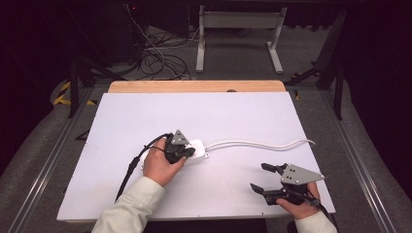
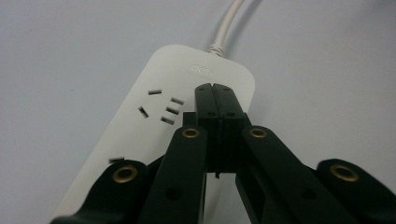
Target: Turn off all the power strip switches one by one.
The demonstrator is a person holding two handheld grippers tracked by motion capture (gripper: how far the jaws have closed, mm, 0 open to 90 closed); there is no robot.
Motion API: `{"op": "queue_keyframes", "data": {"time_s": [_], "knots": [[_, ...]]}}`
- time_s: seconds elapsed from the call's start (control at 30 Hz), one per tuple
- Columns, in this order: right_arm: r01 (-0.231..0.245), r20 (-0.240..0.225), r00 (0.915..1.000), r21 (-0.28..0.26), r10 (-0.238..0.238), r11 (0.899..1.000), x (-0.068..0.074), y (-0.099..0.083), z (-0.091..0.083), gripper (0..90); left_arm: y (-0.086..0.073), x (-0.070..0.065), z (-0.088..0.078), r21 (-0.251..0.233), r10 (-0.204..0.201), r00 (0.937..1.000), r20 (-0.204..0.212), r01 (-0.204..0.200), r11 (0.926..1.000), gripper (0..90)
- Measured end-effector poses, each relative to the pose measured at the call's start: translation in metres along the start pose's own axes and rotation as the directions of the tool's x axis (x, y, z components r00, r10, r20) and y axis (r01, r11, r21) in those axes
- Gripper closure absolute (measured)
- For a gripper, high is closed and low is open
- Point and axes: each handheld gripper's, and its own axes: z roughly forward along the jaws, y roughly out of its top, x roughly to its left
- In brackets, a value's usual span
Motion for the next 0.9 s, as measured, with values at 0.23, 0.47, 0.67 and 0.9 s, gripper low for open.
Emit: {"op": "queue_keyframes", "data": {"time_s": [0.23,0.47,0.67,0.9], "knots": [[0.000,-0.001,1.0000,0.001,0.000,1.000,0.001,0.000,0.001,25.1,0.000,0.001,0.000,0.005,-0.006,0.9999,0.011,0.006,1.0000,90.0],[0.003,0.002,1.0000,0.003,-0.003,1.000,0.001,0.000,0.000,25.0,0.000,-0.002,-0.002,-0.026,0.004,1.0000,-0.009,-0.004,0.9997,90.0],[-0.008,0.007,0.9999,-0.002,0.008,1.000,-0.002,-0.001,0.000,25.0,0.012,-0.003,-0.030,-0.128,-0.017,0.9997,0.018,0.019,0.9916,90.0],[-0.009,0.006,0.9999,-0.008,0.009,1.000,-0.002,-0.001,-0.002,25.0,0.012,-0.004,-0.042,-0.158,-0.016,0.9994,0.031,0.021,0.9873,90.0]]}}
